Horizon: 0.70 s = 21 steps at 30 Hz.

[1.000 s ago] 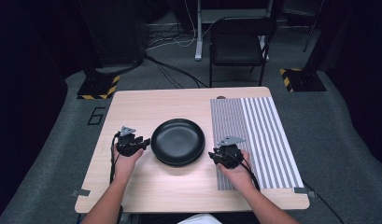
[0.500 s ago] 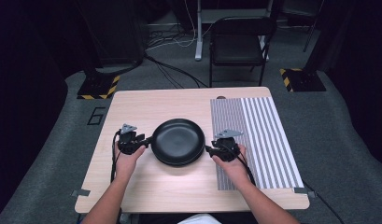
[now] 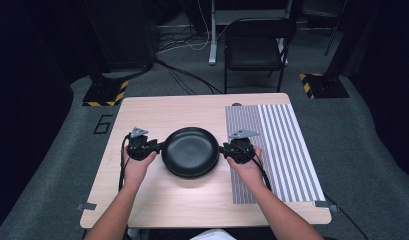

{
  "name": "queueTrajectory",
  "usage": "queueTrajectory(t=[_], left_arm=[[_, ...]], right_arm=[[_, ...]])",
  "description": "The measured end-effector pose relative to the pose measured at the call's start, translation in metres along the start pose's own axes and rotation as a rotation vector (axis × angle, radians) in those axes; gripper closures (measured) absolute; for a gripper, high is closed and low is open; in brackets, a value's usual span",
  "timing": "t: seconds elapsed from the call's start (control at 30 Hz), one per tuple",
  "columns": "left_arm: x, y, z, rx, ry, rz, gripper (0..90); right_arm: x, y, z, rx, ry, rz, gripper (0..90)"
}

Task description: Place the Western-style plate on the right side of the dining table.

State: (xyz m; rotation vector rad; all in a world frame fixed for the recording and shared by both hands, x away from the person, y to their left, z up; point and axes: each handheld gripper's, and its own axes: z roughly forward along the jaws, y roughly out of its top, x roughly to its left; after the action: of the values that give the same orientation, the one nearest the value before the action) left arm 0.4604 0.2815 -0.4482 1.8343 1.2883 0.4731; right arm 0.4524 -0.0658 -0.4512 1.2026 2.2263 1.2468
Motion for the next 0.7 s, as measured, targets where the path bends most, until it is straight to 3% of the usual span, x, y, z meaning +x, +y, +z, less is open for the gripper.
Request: queueTrajectory(t=[0.13,0.27,0.47,0.7], left_arm=[[-0.002,0.003,0.006,0.006,-0.002,-0.023,63.0],[0.000,-0.001,0.014,0.025,0.004,-0.043,66.1],[0.007,-0.007,0.021,0.047,-0.021,-0.129,72.0],[0.015,-0.013,0.023,0.065,-0.024,-0.166,76.5]], right_arm=[[-0.005,0.006,0.002,-0.007,0.023,0.048,67.8],[-0.007,0.010,0.008,0.014,0.017,0.046,65.8],[-0.009,0.008,0.020,0.049,0.020,0.060,68.5],[-0.013,0.007,0.031,0.086,0.042,0.093,67.7]])
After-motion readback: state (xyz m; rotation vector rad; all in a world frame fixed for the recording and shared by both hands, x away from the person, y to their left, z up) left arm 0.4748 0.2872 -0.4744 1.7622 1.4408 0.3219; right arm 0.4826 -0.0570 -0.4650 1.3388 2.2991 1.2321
